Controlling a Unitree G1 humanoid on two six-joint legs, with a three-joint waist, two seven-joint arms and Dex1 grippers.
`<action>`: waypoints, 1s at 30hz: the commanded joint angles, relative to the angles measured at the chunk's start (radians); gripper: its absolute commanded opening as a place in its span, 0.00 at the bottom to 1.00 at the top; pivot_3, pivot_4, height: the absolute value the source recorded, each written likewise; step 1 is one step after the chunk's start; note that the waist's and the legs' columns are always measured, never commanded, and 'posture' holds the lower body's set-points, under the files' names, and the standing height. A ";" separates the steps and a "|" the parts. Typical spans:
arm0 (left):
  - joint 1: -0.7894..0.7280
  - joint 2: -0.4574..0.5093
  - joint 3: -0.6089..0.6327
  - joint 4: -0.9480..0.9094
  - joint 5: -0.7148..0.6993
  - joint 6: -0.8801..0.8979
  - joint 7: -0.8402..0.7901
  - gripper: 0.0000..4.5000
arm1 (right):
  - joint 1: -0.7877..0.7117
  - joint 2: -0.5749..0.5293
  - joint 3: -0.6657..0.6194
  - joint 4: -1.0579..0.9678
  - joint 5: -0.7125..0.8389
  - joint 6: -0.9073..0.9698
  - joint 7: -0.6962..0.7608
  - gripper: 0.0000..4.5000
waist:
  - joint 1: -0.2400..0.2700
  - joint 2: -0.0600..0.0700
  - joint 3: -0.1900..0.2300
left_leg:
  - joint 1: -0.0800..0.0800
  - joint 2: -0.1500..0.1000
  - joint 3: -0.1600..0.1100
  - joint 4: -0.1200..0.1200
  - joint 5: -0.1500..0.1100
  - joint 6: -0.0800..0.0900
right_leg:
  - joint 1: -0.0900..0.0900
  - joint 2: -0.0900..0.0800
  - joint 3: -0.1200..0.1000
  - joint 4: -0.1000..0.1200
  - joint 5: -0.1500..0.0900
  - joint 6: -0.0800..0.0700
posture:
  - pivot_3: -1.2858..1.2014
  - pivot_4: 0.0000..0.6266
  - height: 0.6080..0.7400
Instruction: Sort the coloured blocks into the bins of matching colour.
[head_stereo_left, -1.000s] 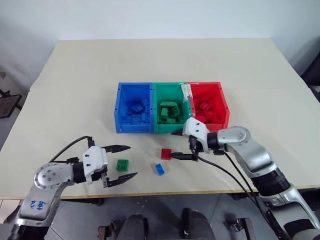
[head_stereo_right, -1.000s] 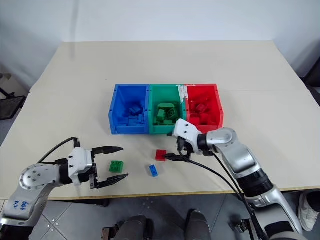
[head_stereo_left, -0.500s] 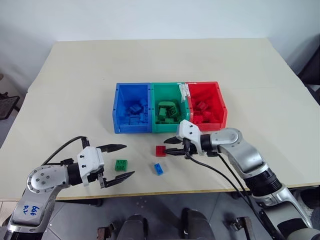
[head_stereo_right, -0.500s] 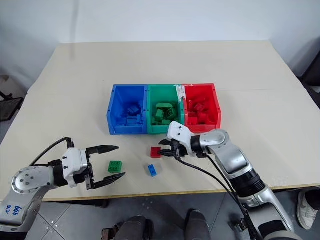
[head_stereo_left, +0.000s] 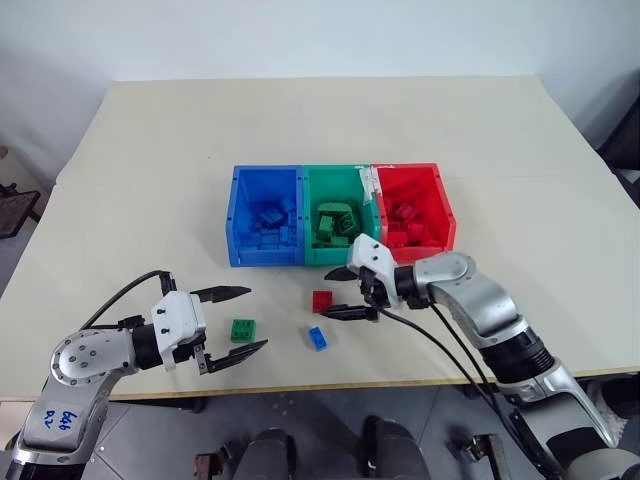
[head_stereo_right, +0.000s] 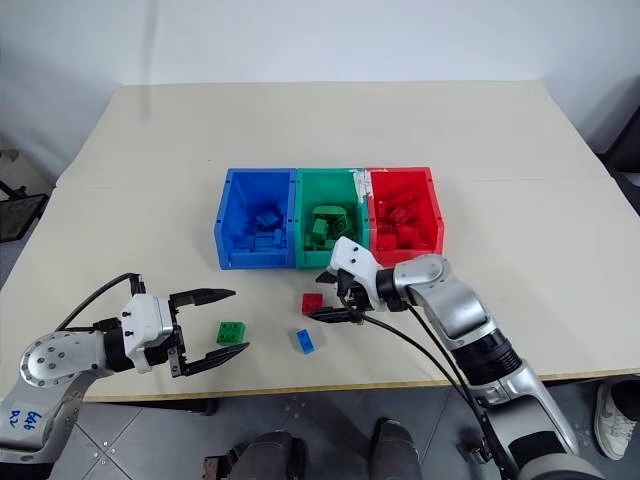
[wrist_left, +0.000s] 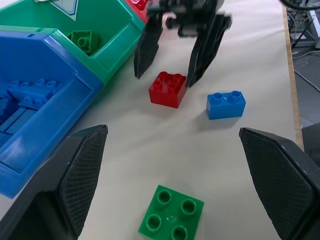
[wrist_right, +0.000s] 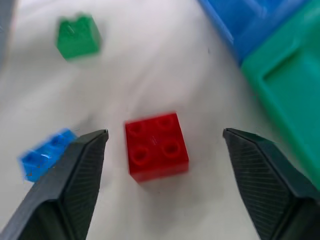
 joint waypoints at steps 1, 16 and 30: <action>-0.013 0.007 0.017 -0.006 -0.008 -0.015 0.000 1.00 | -0.012 0.014 0.006 -0.011 -0.006 -0.033 0.012 0.86 | 0.000 0.000 0.000 | 0.000 0.000 0.000 0.000 0.000 0.000 | 0.000 0.000 0.000 0.000 0.000 0.000 | 0.52 0.24 1.00; -0.076 -0.037 -0.022 0.002 -0.018 0.002 0.023 1.00 | 0.027 -0.047 -0.210 -0.175 0.187 -0.085 0.094 0.32 | 0.003 0.000 0.000 | -0.001 0.000 0.000 0.000 0.000 0.000 | 0.000 0.000 0.000 -0.001 0.000 0.000 | 0.52 0.24 1.00; -0.207 -0.130 -0.043 0.040 -0.073 0.081 0.079 1.00 | -0.186 -0.145 -0.436 0.334 0.071 -0.266 -0.135 0.40 | -0.004 0.000 0.000 | 0.000 0.000 0.001 -0.001 0.000 0.000 | 0.000 0.000 0.000 -0.001 0.000 0.000 | 0.52 0.24 1.00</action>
